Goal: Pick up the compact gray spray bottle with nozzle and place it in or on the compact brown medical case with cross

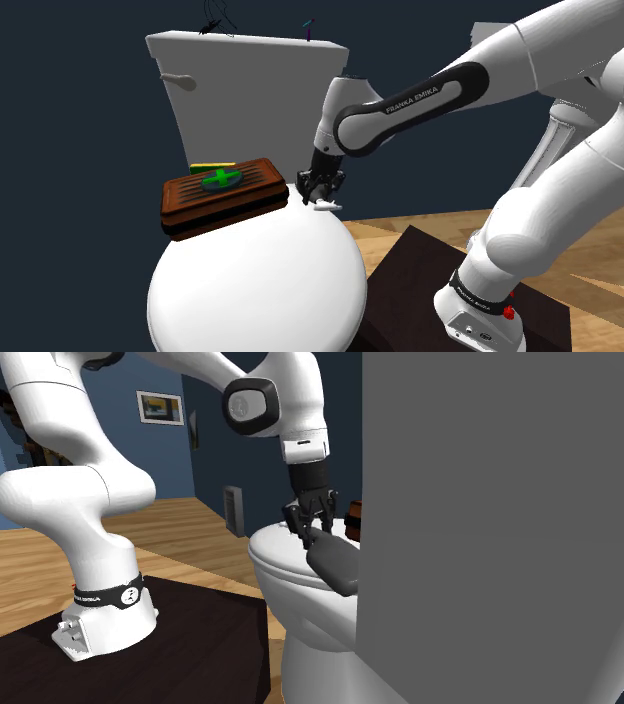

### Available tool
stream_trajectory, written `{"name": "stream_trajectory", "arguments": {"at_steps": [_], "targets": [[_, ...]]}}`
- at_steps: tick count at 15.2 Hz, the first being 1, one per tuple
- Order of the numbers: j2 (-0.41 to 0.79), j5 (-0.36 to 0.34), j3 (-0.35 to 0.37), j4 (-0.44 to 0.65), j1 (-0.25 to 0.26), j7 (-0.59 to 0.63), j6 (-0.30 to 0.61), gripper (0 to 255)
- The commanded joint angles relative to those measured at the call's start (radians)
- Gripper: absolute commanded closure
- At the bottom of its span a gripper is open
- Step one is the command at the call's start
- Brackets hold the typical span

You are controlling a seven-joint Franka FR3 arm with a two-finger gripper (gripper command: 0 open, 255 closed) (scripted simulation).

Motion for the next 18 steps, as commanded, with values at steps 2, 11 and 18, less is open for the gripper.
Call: {"name": "stream_trajectory", "arguments": {"at_steps": [2,11,18], "targets": [[-0.024,-0.003,-0.004,0.024,-0.001,0.005,-0.048,255],[-0.078,-0.012,-0.017,0.103,-0.004,0.016,-0.180,255],[-0.105,-0.020,-0.027,0.175,-0.007,0.026,-0.278,255]]}}
